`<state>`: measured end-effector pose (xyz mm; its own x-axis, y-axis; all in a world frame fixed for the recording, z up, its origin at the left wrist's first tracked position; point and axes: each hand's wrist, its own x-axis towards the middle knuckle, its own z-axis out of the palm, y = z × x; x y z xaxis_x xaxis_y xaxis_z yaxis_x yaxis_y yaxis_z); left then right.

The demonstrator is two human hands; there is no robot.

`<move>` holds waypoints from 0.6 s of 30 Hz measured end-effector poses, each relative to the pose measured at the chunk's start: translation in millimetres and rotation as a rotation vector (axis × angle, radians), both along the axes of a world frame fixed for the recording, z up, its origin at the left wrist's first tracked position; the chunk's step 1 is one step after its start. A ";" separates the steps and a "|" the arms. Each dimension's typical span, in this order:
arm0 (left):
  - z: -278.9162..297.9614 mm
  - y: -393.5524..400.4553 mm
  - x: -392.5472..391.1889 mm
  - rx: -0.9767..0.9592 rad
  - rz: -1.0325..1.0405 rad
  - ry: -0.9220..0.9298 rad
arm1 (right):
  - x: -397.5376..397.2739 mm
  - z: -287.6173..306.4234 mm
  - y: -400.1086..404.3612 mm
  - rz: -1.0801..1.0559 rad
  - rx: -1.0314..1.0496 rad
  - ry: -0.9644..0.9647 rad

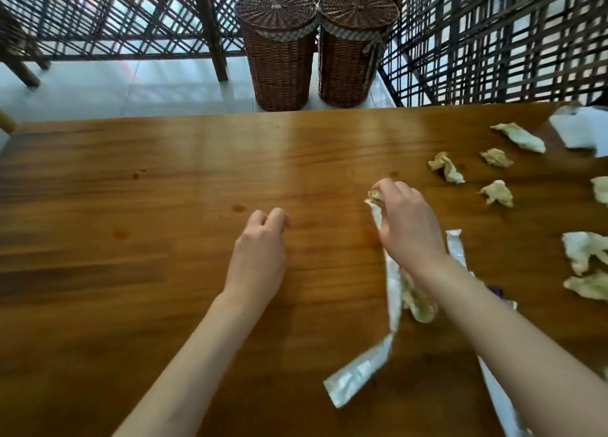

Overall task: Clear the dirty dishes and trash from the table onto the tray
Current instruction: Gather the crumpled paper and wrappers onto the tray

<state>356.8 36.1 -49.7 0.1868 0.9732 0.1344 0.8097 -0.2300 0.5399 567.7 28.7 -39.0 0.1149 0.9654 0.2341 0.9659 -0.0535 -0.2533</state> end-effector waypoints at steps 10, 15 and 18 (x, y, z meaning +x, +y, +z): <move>-1.5 -102.5 103.1 -0.051 -0.017 -0.099 | 77.4 15.1 -83.8 -0.061 -0.031 0.059; -6.5 -107.9 154.2 -0.016 0.121 -0.082 | 106.3 13.2 -116.8 -0.036 -0.112 0.070; -13.3 -103.7 170.4 -0.074 0.140 0.024 | 116.0 9.9 -126.6 -0.015 -0.132 0.075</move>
<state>527.2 -67.7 -63.0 0.0509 0.9970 0.0590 0.8438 -0.0745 0.5315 683.7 -97.9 -29.1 0.1417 0.9853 0.0957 0.9433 -0.1051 -0.3148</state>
